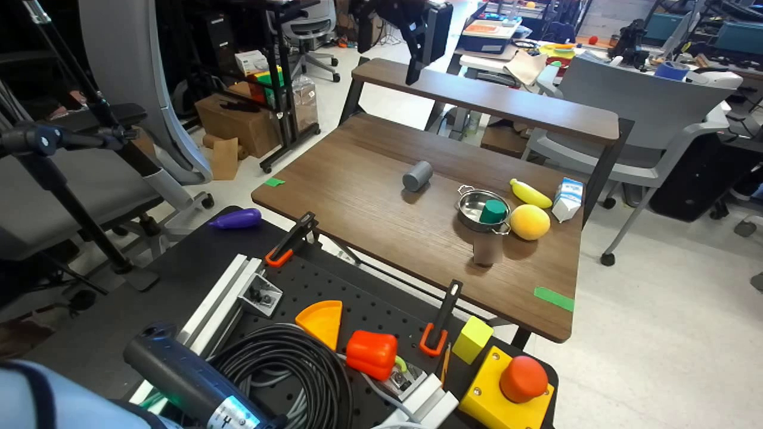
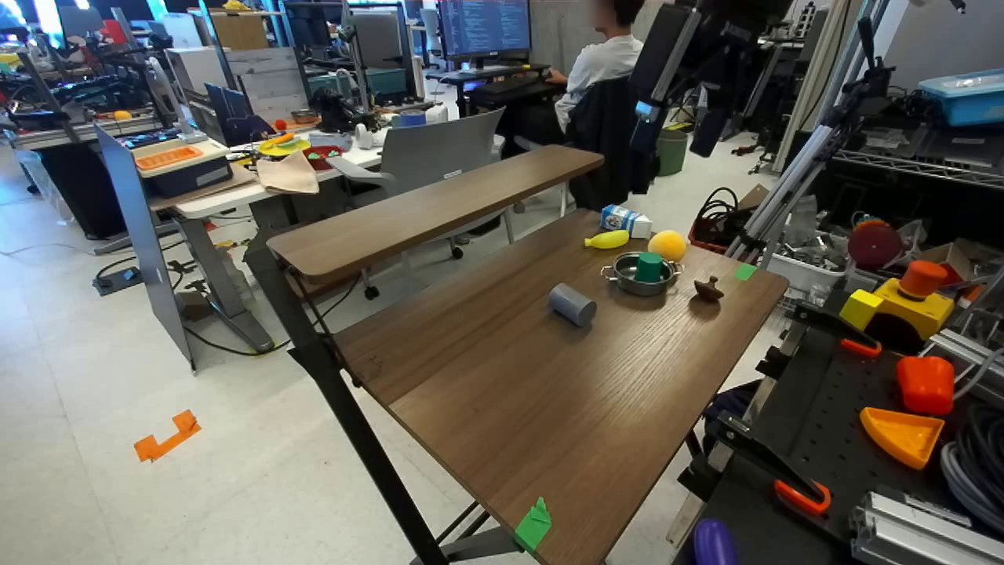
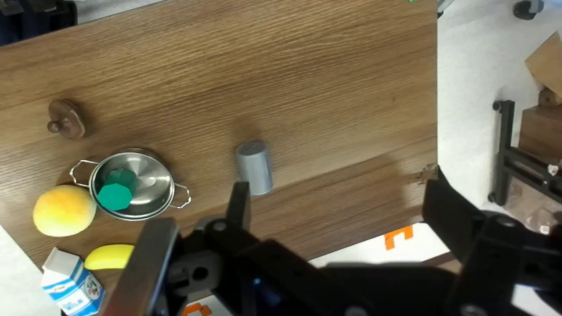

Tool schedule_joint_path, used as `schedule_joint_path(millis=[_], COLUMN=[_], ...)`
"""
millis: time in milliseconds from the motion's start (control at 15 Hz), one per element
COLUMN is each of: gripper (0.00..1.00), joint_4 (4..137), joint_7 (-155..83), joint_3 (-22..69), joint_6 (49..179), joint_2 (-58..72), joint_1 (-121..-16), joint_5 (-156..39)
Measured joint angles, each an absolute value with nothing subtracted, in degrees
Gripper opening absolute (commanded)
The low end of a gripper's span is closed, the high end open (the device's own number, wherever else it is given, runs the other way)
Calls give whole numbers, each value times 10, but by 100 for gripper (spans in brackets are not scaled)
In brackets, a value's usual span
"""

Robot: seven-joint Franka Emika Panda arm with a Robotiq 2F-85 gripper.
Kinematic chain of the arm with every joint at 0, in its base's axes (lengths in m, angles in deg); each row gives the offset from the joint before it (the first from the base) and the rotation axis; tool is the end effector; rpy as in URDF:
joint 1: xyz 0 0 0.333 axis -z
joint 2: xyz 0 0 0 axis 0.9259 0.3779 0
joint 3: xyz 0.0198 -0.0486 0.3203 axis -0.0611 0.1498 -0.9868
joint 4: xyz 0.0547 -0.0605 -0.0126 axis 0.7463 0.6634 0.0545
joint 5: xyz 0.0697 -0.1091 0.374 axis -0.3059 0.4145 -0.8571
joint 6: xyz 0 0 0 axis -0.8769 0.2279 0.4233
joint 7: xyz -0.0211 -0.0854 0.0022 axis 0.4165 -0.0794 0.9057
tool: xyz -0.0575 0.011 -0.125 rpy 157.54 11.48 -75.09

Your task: Move the orange plushy to the left

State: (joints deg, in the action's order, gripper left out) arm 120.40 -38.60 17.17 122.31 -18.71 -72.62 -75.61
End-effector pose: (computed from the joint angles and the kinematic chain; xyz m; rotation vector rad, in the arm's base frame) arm 0.4734 0.0640 0.3414 -2.9408 0.2713 -0.2191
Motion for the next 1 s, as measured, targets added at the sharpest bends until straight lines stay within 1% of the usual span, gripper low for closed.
schedule_joint_path(millis=[600, 1000], gripper=[100, 100], joint_4=[1169, 1106], joint_7=[-477, -528], joint_3=[230, 260], joint_6=[1270, 1333], joint_2=[-103, 12], joint_1=[-650, -611], joint_5=[-779, -849])
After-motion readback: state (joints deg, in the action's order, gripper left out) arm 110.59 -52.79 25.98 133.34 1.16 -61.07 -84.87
